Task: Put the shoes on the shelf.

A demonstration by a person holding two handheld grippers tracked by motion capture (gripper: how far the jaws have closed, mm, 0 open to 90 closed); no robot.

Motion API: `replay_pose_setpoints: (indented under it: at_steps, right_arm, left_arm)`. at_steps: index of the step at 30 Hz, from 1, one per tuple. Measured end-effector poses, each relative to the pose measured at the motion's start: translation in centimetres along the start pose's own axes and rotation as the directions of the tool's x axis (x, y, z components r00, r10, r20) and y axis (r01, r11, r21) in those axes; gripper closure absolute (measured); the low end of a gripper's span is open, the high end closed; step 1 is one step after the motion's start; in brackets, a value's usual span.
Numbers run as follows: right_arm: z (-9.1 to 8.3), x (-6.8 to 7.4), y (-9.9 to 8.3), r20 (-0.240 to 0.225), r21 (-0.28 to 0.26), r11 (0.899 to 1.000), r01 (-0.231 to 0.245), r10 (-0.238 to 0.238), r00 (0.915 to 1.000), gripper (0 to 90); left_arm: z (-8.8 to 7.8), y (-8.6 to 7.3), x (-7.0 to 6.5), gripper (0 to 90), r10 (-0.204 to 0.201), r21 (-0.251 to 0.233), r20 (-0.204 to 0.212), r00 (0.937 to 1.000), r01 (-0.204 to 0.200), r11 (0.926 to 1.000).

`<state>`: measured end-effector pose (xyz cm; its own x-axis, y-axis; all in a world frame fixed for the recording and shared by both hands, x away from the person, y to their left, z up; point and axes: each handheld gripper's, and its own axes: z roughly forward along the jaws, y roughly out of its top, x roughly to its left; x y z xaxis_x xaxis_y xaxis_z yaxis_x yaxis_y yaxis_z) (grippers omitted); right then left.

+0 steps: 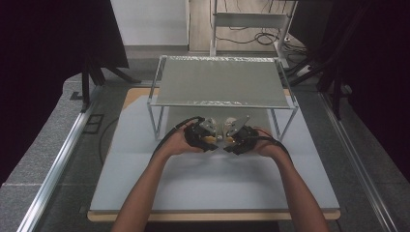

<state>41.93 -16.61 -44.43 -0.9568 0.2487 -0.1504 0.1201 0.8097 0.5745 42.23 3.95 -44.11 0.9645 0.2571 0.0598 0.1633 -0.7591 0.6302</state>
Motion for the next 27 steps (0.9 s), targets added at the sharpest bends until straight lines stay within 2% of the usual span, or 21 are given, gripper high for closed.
replay_pose_setpoints:
  at_steps: [2, 5, 7, 9, 10, 15, 20, 24, 26, 27]
  right_arm:
    - [0.0, 0.3, 0.1, 0.007, 0.001, 1.0, -0.005, 0.005, 1.0, 43.2]
    - [-0.1, 1.0, 0.3, 0.085, -0.006, 1.0, 0.019, -0.018, 0.9962, 34.8]
    - [-0.4, 1.2, 0.3, 0.111, -0.041, 0.999, 0.014, -0.01, 0.9937, 34.6]
    - [-0.7, 1.4, 0.4, 0.117, -0.073, 0.997, 0.001, 0.007, 0.9931, 34.6]
    - [-0.9, 1.5, 0.4, 0.125, -0.077, 0.997, 0.007, 0.003, 0.9921, 34.6]
    - [-1.5, 2.0, 0.3, 0.159, -0.108, 0.994, 0.022, -0.005, 0.9873, 34.1]
    - [-2.7, 2.7, 0.2, 0.204, -0.135, 0.99, 0.047, -0.019, 0.9789, 34.0]
    - [-4.2, 3.6, 0.1, 0.212, -0.173, 0.984, 0.047, -0.01, 0.9773, 37.7]
    - [-4.8, 4.0, -0.4, 0.195, -0.211, 0.977, 0.017, 0.025, 0.9805, 39.0]
    - [-5.0, 4.2, -0.6, 0.2, -0.213, 0.977, 0.016, 0.028, 0.9793, 40.5]
  left_arm:
    - [-0.2, 0.1, -0.2, 39.2, 0.014, -0.021, -0.048, 0.9988, -0.015, 0.9997]
    - [-0.5, -0.2, -0.4, 33.3, -0.003, -0.049, -0.087, 0.9962, -0.001, 0.9988]
    - [-0.7, -0.4, -0.5, 31.8, -0.01, -0.078, -0.117, 0.9931, 0.001, 0.9969]
    - [-0.8, -0.4, -0.6, 30.0, -0.01, -0.092, -0.145, 0.9894, -0.004, 0.9958]
    - [-1.0, -0.4, -0.6, 29.0, 0.003, -0.092, -0.156, 0.9877, -0.017, 0.9956]
    - [-2.0, -0.4, -1.2, 27.7, -0.008, -0.135, -0.177, 0.9842, -0.016, 0.9908]
    - [-3.5, -0.7, -2.1, 29.5, -0.018, -0.172, -0.203, 0.9789, -0.018, 0.9849]
    - [-4.8, -1.5, -3.2, 32.0, -0.059, -0.209, -0.21, 0.9759, 0.014, 0.9778]
    - [-5.3, -2.0, -3.7, 35.2, -0.078, -0.218, -0.216, 0.9732, 0.03, 0.9755]
    - [-5.6, -2.4, -4.0, 36.6, -0.091, -0.224, -0.215, 0.9723, 0.042, 0.9737]
